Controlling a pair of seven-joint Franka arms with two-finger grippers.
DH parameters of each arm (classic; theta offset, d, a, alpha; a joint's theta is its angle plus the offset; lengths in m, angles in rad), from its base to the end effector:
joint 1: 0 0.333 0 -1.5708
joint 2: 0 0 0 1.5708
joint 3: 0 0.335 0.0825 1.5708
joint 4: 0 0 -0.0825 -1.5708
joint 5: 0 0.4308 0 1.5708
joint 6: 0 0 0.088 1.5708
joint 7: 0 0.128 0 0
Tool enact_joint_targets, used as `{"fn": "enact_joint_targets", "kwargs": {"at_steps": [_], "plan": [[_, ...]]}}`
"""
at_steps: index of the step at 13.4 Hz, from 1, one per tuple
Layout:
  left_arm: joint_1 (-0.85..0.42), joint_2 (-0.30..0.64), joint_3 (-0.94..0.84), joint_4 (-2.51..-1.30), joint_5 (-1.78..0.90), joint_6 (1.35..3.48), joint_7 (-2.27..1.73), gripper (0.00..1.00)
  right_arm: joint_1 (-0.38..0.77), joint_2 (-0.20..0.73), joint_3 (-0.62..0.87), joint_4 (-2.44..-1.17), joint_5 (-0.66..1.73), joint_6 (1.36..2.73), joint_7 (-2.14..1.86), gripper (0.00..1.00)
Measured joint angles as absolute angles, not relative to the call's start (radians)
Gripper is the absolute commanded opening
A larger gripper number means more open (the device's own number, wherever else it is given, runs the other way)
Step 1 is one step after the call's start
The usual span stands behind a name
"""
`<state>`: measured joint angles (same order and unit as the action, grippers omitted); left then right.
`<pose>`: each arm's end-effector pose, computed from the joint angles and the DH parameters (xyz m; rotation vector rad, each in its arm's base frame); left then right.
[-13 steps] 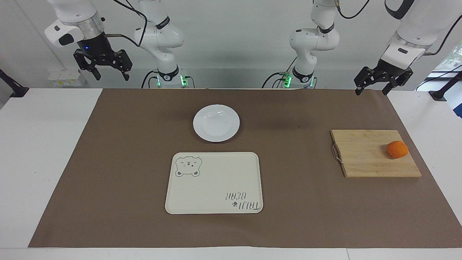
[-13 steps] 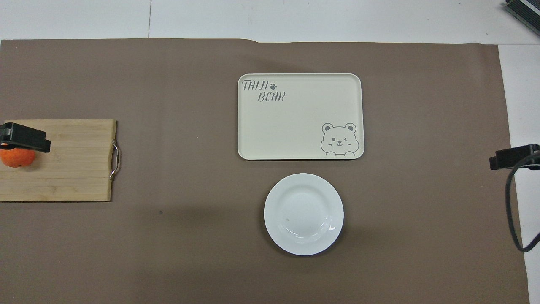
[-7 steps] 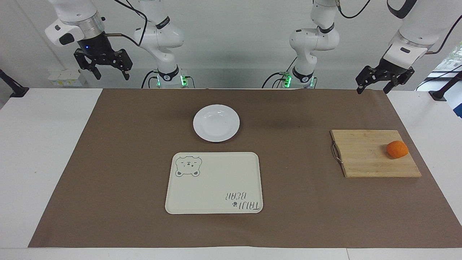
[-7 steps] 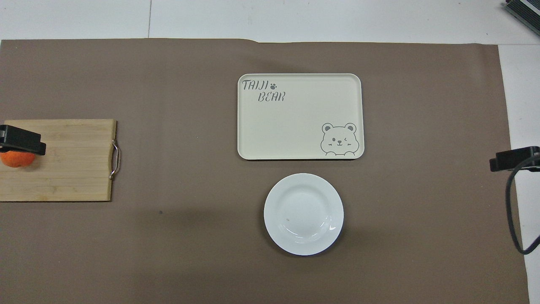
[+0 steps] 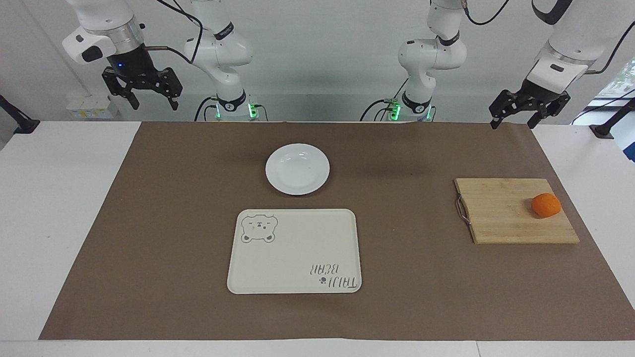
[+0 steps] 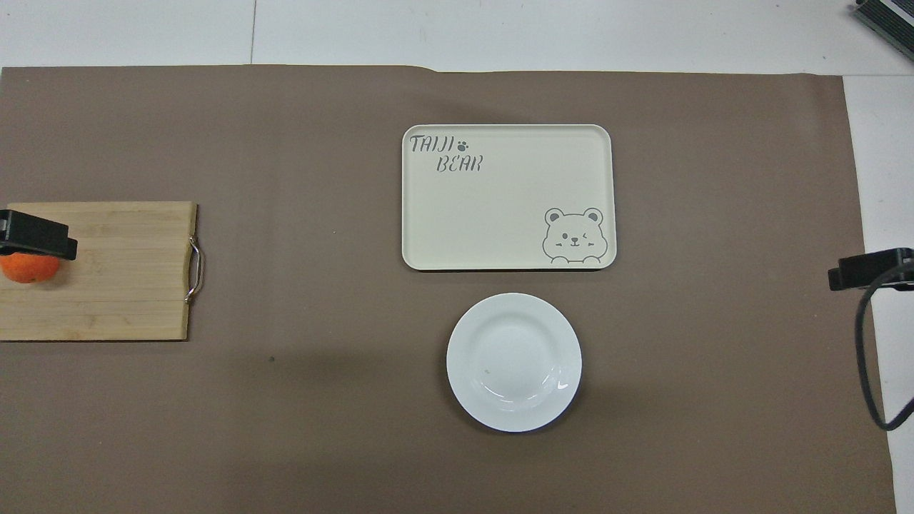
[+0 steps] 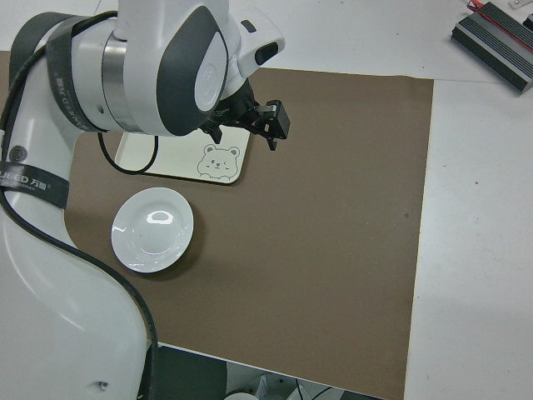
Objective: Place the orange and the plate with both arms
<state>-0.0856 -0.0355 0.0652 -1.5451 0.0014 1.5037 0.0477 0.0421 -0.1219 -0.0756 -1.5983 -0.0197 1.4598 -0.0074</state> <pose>0.5827 -0.0110 0.6508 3.1388 -0.1069 -0.0094 0.5477 -0.0238 0.6686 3.1311 -0.0430 -0.0269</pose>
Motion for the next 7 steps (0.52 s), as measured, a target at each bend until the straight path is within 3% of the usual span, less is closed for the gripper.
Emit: {"fn": "enact_joint_targets", "kwargs": {"at_steps": [7], "plan": [[0.116,-0.008,0.080,-1.679,0.002,1.761,0.326,1.00,0.042,-0.123,-0.076,-1.600,-0.020,1.460,-0.007,1.00]]}}
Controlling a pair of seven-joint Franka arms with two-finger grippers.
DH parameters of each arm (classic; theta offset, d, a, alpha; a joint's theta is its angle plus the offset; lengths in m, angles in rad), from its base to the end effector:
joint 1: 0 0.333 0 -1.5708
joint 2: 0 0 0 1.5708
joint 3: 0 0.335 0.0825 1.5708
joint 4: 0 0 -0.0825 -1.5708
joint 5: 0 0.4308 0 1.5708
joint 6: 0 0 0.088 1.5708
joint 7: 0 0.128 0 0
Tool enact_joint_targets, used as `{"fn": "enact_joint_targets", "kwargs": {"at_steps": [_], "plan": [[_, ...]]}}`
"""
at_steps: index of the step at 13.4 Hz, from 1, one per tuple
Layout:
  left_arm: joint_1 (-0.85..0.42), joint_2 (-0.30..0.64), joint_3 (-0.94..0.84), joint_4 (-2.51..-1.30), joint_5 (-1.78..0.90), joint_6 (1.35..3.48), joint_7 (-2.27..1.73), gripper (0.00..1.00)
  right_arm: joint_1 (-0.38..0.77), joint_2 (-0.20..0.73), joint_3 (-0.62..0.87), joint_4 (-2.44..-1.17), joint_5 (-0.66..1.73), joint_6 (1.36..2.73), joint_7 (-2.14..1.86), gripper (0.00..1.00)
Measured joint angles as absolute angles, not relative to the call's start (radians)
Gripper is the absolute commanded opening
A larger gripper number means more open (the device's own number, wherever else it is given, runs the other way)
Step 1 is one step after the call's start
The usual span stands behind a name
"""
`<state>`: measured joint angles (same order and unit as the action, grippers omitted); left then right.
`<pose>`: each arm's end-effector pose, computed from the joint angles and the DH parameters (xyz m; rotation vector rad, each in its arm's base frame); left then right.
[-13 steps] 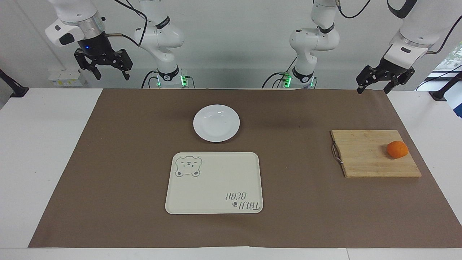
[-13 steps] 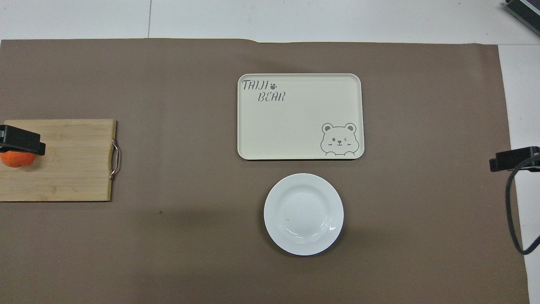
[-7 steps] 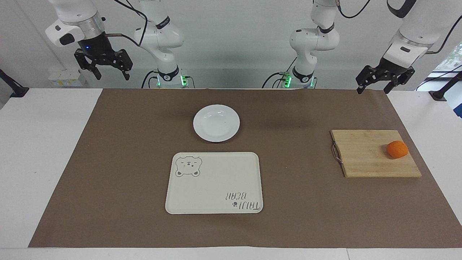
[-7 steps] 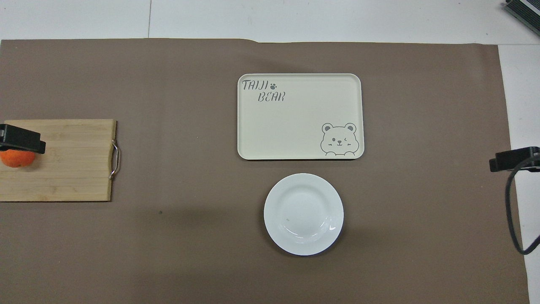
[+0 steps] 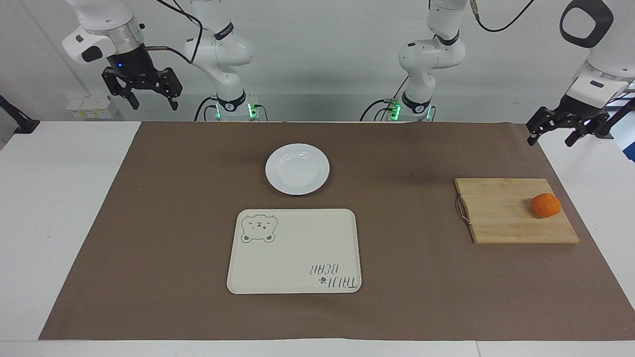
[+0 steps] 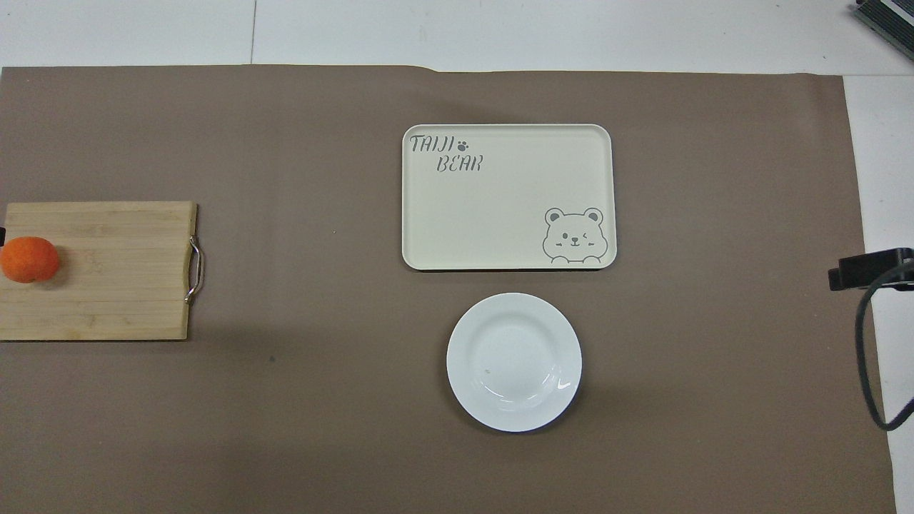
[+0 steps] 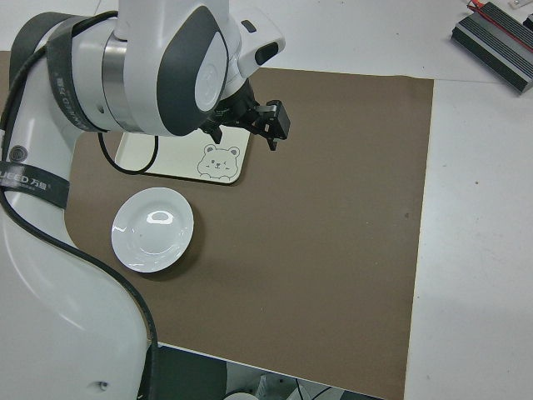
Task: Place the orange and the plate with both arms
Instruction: 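Grasp the orange on the wooden board with the left gripper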
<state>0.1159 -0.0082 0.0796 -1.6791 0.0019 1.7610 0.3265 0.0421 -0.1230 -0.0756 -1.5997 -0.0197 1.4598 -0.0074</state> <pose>0.6040 0.1200 0.5881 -3.1075 0.2042 -0.1351 0.5474 -0.0238 0.6685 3.1312 -0.0430 -0.0273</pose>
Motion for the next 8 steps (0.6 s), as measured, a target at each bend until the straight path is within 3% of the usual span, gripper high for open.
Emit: {"fn": "enact_joint_targets", "kwargs": {"at_steps": [8], "plan": [[0.252,0.202,0.080,-1.729,0.002,2.025,0.455,1.00,0.042,-0.123,-0.076,-1.600,-0.020,1.460,-0.007,1.00]]}}
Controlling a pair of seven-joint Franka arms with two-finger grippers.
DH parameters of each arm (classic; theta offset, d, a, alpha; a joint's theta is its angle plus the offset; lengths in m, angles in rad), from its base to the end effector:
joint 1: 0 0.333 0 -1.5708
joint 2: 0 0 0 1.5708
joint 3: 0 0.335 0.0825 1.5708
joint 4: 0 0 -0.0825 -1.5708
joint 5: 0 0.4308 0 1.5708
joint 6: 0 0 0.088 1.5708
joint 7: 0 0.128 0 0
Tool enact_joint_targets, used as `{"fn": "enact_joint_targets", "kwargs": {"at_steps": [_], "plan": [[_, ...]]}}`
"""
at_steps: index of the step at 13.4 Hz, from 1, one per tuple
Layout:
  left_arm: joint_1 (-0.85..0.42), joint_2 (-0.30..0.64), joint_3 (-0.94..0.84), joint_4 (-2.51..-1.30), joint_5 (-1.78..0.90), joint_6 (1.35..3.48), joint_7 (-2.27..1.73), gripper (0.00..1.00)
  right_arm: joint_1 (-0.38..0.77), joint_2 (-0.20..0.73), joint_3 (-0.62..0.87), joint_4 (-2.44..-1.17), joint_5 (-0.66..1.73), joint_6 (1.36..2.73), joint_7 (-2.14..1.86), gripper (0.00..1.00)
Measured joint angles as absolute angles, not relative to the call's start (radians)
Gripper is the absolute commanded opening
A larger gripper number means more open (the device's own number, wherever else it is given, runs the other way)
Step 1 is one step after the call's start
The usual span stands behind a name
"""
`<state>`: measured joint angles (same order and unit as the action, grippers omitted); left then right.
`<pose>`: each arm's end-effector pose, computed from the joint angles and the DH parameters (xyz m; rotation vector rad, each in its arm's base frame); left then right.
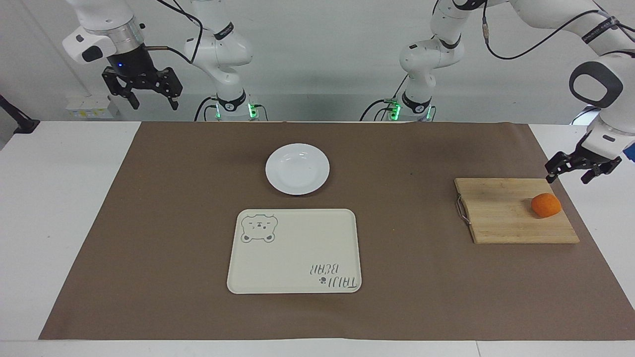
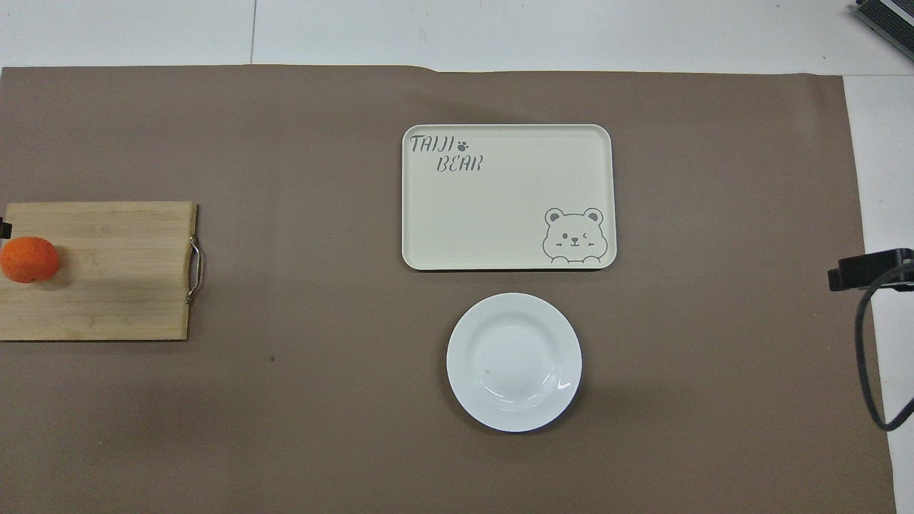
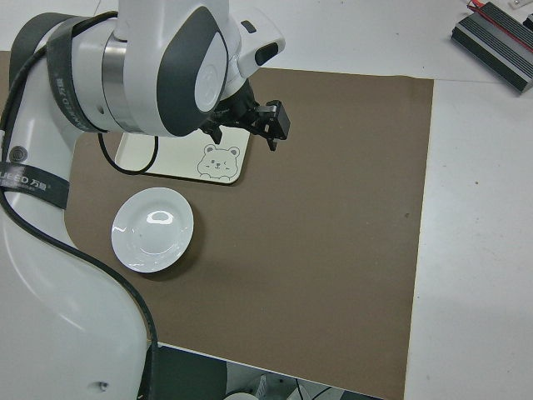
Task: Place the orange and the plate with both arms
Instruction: 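Grasp the orange on the wooden board with the left gripper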
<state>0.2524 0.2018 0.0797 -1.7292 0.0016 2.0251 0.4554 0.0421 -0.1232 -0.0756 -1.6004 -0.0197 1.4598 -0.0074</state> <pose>0.6436 0.2189 0.4513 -3.0806 0.1948 -0.1248 0.5473 -0.0238 0.6683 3.1312 -0.0430 -0.0281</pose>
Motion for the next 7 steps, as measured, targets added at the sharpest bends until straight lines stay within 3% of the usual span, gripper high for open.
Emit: {"fn": "enact_joint_targets", "kwargs": {"at_steps": [7], "plan": [[0.292,0.336,0.079,-1.816,0.002,2.230,0.480,1.00,0.042,-0.123,-0.076,-1.600,-0.020,1.460,-0.007,1.00]]}}
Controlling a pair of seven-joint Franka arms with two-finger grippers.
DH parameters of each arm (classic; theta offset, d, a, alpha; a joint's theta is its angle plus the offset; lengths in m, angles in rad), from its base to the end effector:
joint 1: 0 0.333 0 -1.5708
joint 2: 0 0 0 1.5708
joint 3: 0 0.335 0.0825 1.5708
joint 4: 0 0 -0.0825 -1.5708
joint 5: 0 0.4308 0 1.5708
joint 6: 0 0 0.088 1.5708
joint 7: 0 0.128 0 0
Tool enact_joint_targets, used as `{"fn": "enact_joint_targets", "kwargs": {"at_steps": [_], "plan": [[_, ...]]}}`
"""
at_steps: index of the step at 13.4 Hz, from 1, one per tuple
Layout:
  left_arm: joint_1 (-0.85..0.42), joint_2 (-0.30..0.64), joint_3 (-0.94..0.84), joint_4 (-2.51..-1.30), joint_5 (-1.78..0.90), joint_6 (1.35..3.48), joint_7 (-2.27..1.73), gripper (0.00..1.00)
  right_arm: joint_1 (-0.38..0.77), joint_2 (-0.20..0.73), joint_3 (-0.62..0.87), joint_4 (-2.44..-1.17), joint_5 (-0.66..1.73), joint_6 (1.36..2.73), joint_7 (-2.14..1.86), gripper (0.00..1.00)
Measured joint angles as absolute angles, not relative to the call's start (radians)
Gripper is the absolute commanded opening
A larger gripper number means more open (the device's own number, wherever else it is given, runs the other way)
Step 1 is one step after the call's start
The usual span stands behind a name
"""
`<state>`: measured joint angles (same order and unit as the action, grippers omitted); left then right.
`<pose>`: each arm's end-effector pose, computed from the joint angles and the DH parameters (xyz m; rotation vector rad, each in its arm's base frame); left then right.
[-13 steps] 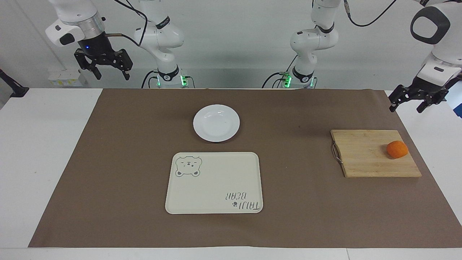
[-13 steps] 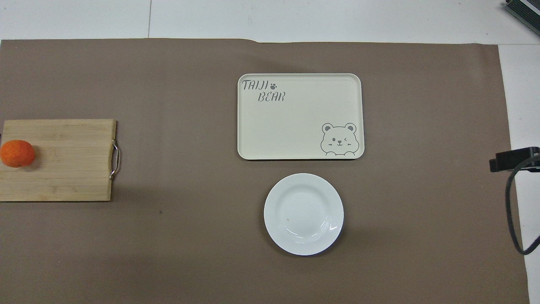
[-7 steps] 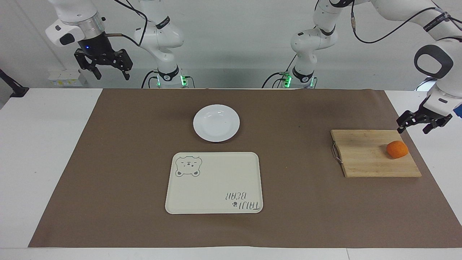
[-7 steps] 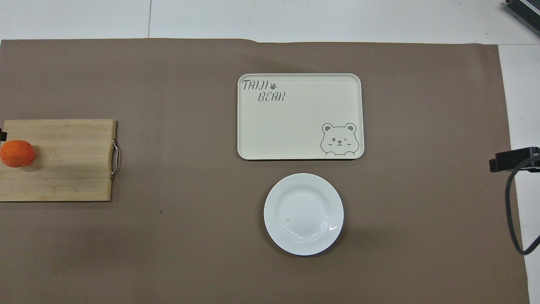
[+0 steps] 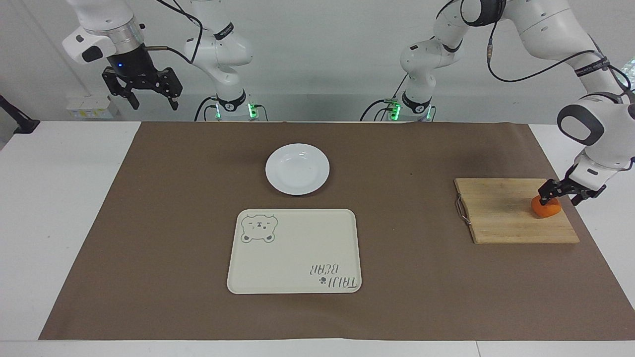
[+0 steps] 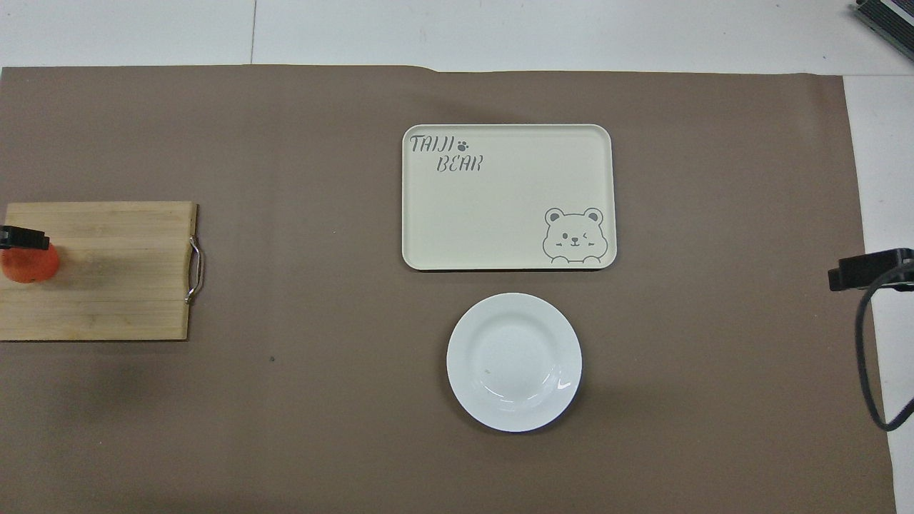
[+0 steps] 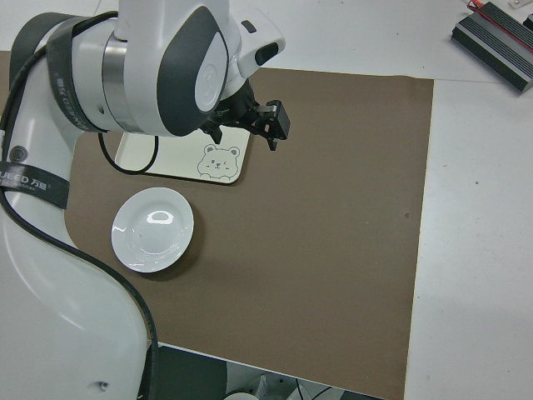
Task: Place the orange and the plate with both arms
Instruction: 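Grasp the orange on the wooden board with the left gripper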
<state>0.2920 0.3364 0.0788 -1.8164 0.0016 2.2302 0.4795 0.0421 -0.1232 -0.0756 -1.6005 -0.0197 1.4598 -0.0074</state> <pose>0.6454 0.2477 0.3340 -3.0781 0.1773 -0.0929 0.5473 -0.0238 0.6682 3.1312 -0.0430 -0.0283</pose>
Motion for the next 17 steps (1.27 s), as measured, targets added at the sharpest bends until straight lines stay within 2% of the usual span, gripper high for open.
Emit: {"fn": "enact_joint_targets", "kwargs": {"at_steps": [2,3,5,6,9,12,15,17], "plan": [[0.307,0.355,0.079,-1.841,0.002,2.256,0.479,1.00,0.042,-0.123,-0.076,-1.601,-0.020,1.460,-0.007,1.00],[0.318,0.361,0.079,-1.854,0.001,2.278,0.480,0.96,0.042,-0.123,-0.076,-1.601,-0.020,1.460,-0.007,1.00],[0.327,0.367,0.079,-1.866,-0.014,2.300,0.479,0.17,0.042,-0.123,-0.076,-1.601,-0.020,1.460,-0.007,1.00],[0.327,0.367,0.079,-1.866,-0.029,2.302,0.479,0.00,0.042,-0.123,-0.076,-1.601,-0.020,1.460,-0.007,1.00],[0.325,0.356,0.068,-1.861,-0.041,2.308,0.480,0.00,0.042,-0.123,-0.076,-1.601,-0.020,1.460,-0.007,1.00],[0.276,0.280,0.045,-1.859,-0.043,2.257,0.479,0.00,0.042,-0.123,-0.076,-1.601,-0.020,1.460,-0.007,1.00],[0.142,0.191,0.040,-1.860,-0.048,2.159,0.379,0.00,0.042,-0.123,-0.076,-1.603,-0.020,1.460,-0.007,1.00],[0.019,0.167,0.037,-1.863,-0.049,2.145,0.220,0.00,0.042,-0.124,-0.076,-1.604,-0.020,1.460,-0.007,1.00]]}}
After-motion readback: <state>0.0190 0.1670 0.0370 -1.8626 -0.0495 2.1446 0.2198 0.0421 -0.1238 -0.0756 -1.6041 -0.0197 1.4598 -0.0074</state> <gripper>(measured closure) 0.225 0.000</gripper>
